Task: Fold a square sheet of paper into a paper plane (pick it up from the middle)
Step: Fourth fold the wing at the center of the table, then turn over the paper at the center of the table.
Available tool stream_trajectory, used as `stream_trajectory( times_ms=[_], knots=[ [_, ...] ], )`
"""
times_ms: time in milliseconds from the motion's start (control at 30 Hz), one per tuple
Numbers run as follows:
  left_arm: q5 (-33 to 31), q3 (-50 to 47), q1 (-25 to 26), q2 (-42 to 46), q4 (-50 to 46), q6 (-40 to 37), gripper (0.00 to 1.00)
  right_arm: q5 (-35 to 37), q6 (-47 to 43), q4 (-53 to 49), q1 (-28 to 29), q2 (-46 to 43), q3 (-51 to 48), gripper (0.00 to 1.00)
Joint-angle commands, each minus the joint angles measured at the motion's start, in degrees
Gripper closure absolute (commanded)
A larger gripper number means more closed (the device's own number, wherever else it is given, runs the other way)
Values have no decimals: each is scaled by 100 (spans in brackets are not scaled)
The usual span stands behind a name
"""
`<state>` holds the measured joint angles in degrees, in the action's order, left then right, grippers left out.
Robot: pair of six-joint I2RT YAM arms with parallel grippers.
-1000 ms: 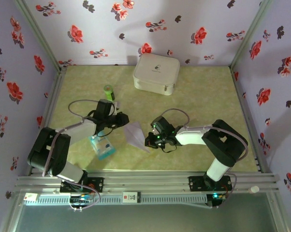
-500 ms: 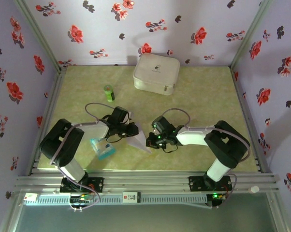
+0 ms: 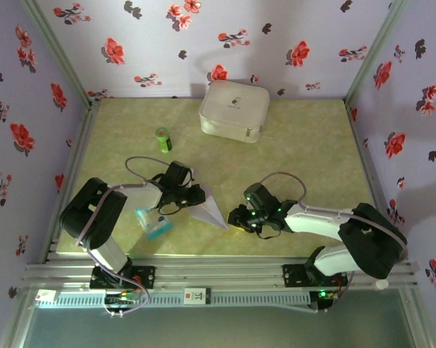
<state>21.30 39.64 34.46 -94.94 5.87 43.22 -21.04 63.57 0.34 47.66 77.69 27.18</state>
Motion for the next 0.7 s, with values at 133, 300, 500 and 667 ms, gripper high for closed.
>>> stream_trajectory(
  times_ms=[133,300,500,667],
  knots=[
    [166,-139,-123,-52,187,204,87,-265,459,779,137,267,14,67],
    [222,-151,-145,-71,195,236,88,-236,448,722,165,525,138,68],
    [287,-135,-157,-45,195,253,88,-225,507,940,170,591,95,69],
    [291,-136,-158,-61,217,266,87,-131,512,978,164,580,90,70]
  ],
)
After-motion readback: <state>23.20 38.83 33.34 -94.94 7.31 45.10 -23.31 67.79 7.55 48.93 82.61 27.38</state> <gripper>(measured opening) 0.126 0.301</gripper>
